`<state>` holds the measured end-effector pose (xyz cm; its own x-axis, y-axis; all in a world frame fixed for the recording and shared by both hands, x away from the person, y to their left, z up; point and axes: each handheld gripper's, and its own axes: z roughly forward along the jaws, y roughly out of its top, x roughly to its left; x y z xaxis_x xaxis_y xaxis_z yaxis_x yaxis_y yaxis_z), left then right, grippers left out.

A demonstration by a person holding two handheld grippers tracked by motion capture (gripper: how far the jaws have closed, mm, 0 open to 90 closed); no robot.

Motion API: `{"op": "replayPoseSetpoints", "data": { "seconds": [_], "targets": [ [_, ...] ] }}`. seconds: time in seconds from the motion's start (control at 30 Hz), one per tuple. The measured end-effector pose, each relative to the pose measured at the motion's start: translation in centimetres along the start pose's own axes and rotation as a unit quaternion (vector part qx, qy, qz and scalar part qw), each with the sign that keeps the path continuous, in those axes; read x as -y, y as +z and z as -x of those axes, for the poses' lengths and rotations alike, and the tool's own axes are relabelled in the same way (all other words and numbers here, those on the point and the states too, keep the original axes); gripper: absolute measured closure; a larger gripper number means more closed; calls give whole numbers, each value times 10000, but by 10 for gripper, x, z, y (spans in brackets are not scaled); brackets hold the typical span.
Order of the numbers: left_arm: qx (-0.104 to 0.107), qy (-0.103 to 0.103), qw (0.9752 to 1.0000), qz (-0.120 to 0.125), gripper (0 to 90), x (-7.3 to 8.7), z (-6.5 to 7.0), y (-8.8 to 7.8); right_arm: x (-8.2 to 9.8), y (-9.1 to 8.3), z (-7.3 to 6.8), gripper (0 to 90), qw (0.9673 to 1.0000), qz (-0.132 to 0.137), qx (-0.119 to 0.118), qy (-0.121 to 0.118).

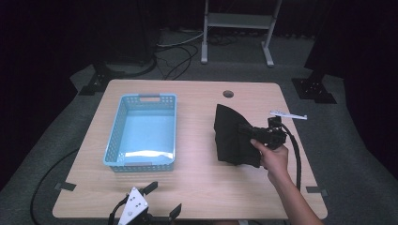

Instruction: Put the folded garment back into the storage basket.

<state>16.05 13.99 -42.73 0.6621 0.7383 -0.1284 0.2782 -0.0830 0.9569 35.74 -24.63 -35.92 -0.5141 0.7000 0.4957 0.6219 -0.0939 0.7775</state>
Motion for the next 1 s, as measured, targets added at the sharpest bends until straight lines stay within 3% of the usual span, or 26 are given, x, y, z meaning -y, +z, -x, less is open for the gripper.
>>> {"op": "replayPoseSetpoints", "data": {
  "seconds": [0.07,0.7,1.0],
  "targets": [
    [-2,0,10000,-10,0,0,0,0,-4,-2,-4,800,10000,49,-12,-78],
    [-14,-12,10000,2,0,0,-1,-1,-36,6,-38,800,9981,396,-467,-3],
    [-33,-35,10000,23,0,0,-1,-1,-49,14,-57,800,9980,395,-479,-110]
  ]
}}
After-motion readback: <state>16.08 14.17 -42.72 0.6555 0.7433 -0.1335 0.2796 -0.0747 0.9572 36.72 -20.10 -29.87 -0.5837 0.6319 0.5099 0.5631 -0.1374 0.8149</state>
